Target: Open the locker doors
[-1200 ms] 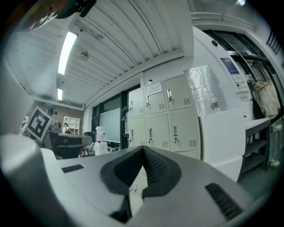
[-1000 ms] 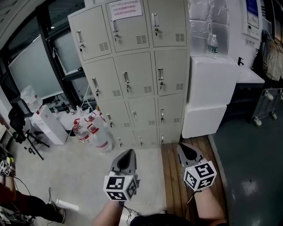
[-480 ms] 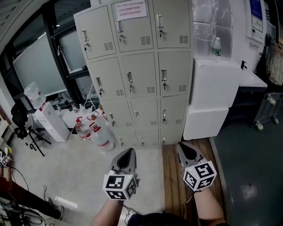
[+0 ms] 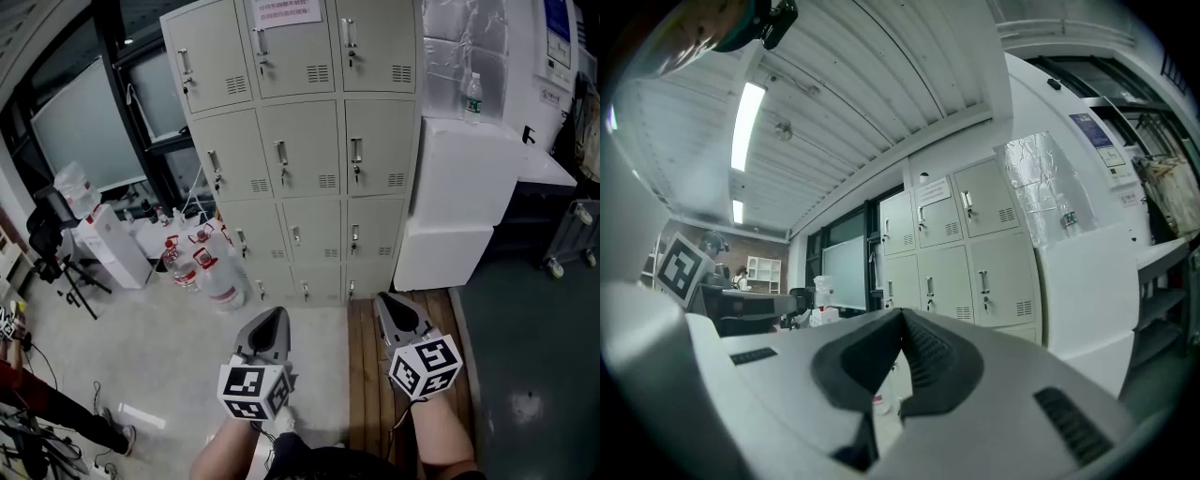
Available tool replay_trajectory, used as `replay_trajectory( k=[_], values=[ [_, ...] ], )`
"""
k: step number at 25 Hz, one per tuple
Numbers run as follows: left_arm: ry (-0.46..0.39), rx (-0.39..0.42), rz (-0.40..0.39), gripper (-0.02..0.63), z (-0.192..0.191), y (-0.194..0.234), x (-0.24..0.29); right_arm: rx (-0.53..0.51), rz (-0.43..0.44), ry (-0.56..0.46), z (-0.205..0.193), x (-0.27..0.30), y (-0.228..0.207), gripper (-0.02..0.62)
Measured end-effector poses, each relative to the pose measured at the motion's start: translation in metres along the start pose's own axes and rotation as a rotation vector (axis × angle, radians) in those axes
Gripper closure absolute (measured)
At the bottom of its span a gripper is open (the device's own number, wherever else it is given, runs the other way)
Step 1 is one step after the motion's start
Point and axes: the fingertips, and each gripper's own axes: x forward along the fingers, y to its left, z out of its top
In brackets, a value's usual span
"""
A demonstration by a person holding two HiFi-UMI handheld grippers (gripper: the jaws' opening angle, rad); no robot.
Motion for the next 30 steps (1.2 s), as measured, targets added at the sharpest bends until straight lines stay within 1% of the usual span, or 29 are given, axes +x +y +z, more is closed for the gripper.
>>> replay_trajectory(
  k=[6, 14, 17, 24, 30],
  values=[
    [-0.002, -0.002, 0.001, 0.604, -0.004, 0.015, 0.013, -0.005, 0.014, 0.004, -0.004, 0.024, 0.003, 0.595],
    [-0.006, -0.011, 0.003, 0.605, -0.001, 0.055, 0.036, -0.010, 0.029, 0.006, 0.000, 0.073, 0.014, 0.595],
    [-0.004, -0.011, 0.008, 0.606, 0.000, 0.075, 0.049, 0.005, 0.037, 0.002, 0.001, 0.099, 0.018, 0.595],
    [-0.006, -0.028, 0.014, 0.606, 0.006, 0.132, 0.085, 0.001, 0.049, 0.010, 0.005, 0.170, 0.028, 0.595],
    [-0.003, -0.033, -0.010, 0.604, 0.010, 0.183, 0.121, 0.002, 0.038, 0.016, 0.005, 0.236, 0.035, 0.595]
  ],
)
